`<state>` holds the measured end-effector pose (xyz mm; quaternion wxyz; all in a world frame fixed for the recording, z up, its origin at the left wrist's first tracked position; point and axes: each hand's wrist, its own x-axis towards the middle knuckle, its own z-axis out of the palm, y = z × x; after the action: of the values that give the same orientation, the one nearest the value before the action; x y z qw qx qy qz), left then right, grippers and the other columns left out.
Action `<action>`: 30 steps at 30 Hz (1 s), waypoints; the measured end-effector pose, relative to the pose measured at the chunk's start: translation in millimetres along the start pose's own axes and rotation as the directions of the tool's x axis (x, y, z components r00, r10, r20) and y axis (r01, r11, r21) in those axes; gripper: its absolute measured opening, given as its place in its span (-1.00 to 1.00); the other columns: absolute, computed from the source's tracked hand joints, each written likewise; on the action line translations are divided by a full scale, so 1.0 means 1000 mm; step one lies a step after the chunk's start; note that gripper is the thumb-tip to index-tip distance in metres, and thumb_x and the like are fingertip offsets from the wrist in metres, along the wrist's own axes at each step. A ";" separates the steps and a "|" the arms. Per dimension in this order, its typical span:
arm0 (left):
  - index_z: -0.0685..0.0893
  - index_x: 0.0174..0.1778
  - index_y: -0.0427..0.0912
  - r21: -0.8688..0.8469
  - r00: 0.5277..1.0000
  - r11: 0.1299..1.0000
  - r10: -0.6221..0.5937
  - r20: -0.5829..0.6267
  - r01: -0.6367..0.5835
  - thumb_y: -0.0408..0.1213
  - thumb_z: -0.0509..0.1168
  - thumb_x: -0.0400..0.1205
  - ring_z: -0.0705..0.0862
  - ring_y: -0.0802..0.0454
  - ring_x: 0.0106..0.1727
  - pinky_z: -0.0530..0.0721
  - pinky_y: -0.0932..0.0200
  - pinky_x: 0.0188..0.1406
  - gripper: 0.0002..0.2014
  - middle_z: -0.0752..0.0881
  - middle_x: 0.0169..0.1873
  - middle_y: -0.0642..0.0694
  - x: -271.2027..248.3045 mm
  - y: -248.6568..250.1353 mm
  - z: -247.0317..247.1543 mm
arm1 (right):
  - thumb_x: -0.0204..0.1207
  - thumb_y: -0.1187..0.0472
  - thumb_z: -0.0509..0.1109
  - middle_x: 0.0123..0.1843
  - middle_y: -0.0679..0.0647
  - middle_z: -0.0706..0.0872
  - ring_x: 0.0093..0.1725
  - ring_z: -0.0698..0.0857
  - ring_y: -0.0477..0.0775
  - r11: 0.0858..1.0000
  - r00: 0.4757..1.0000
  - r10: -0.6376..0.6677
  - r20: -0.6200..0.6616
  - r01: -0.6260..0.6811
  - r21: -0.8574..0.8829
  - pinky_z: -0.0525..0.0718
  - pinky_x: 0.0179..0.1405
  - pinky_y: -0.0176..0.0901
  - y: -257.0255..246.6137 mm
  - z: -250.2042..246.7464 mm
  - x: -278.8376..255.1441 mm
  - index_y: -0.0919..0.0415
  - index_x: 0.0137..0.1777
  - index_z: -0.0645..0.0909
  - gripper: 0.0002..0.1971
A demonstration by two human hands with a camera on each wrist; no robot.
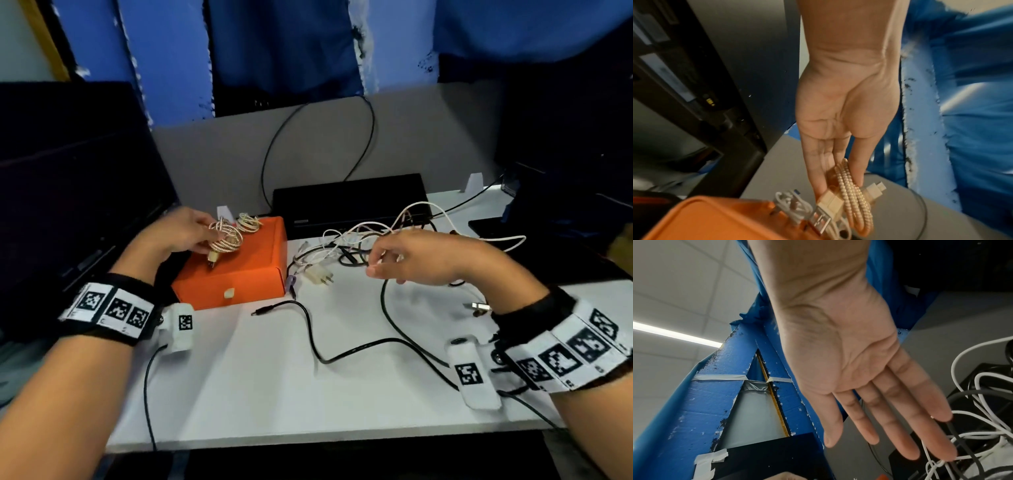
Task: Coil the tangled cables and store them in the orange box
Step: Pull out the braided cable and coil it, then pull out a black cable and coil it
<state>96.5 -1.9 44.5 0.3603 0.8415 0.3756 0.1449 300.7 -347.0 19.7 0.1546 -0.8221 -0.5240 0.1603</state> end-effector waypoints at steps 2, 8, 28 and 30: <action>0.69 0.18 -0.39 0.015 0.997 0.997 -0.075 0.010 0.075 -0.52 0.44 0.65 0.74 -0.01 -0.21 0.76 0.35 -0.47 -0.80 0.79 -0.07 -0.31 0.010 -0.007 -0.001 | 0.61 -0.37 0.34 0.00 -0.13 0.77 -0.01 0.79 -0.08 1.000 1.000 0.013 0.024 -0.013 -0.010 0.75 0.21 0.10 -0.001 0.002 0.001 -0.19 0.15 0.65 -0.67; 0.70 0.24 -0.41 0.069 0.986 0.986 -0.146 -0.084 0.152 -0.49 0.46 0.64 0.72 -0.05 -0.17 0.81 0.17 -0.43 -0.74 0.75 -0.05 -0.29 0.027 -0.021 -0.003 | 0.63 -0.35 0.35 0.01 -0.17 0.82 -0.05 0.83 -0.15 1.000 0.993 0.025 0.118 -0.025 -0.007 0.74 0.23 0.04 -0.002 0.011 0.006 -0.16 0.28 0.62 -0.61; 0.62 0.44 0.13 0.162 0.600 0.858 0.193 0.777 -0.487 0.17 0.44 0.63 0.83 -0.09 -0.03 0.76 0.14 -0.04 -0.52 0.78 0.18 0.17 -0.111 0.083 0.122 | 0.78 0.03 0.30 -0.25 0.17 0.87 -0.30 0.80 0.13 0.996 0.878 -0.034 0.477 -0.011 0.092 0.76 -0.12 -0.05 -0.031 0.022 -0.007 0.19 0.14 0.76 -0.72; 0.59 0.46 0.09 0.215 0.474 0.819 0.077 0.877 -0.532 0.20 0.46 0.60 0.81 -0.24 0.00 0.76 0.08 -0.12 -0.46 0.79 0.15 0.16 -0.124 0.083 0.152 | 0.75 0.10 0.29 -0.27 0.20 0.87 -0.33 0.79 0.13 0.997 0.913 0.003 0.408 -0.033 0.068 0.76 -0.13 -0.03 -0.022 0.014 -0.007 0.20 0.09 0.74 -0.76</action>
<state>134.4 -206.9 1.5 0.2503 0.9185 0.0166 -0.3056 274.2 -342.7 17.5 0.0703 -0.7692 -0.5309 0.3487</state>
